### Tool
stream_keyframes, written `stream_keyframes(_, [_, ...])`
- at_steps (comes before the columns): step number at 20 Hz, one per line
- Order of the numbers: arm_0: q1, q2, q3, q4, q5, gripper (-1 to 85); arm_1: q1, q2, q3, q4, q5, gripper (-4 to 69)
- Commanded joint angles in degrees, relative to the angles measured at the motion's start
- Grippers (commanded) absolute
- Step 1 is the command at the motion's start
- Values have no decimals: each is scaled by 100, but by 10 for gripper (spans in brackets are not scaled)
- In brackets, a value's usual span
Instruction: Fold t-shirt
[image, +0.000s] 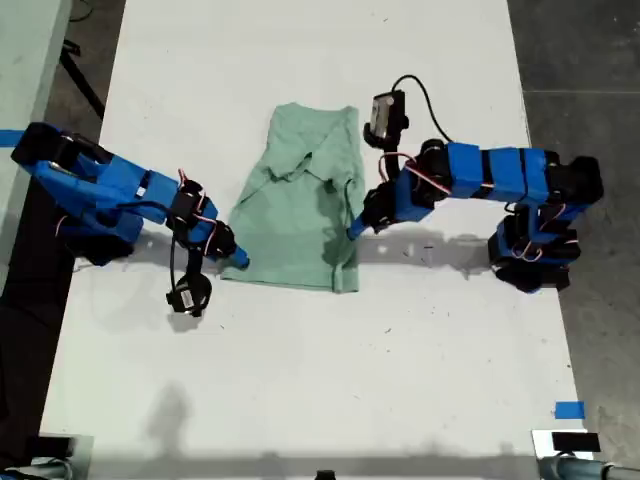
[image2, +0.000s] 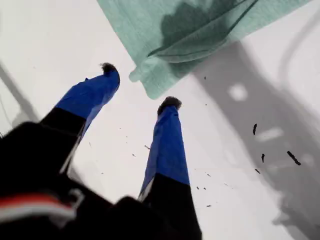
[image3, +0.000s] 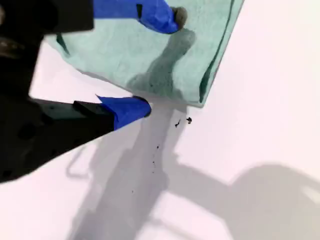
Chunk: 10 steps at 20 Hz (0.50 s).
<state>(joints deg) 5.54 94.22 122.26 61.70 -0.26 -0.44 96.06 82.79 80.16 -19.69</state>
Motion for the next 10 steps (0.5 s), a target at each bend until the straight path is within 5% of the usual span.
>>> stream_keyframes(1, [-185,-360,-97,-422,44,276,-18,563,62,-158,88,204])
stream_keyframes(2, [-211,-466,-211,-325,26,256,-26,624,132,-176,114,202])
stream_keyframes(4, [-246,-396,-158,-229,-237,67,-26,782,352,-308,158,199])
stream_keyframes(10, [-334,114,-1283,1230,-272,1,-26,932,756,-571,220,188])
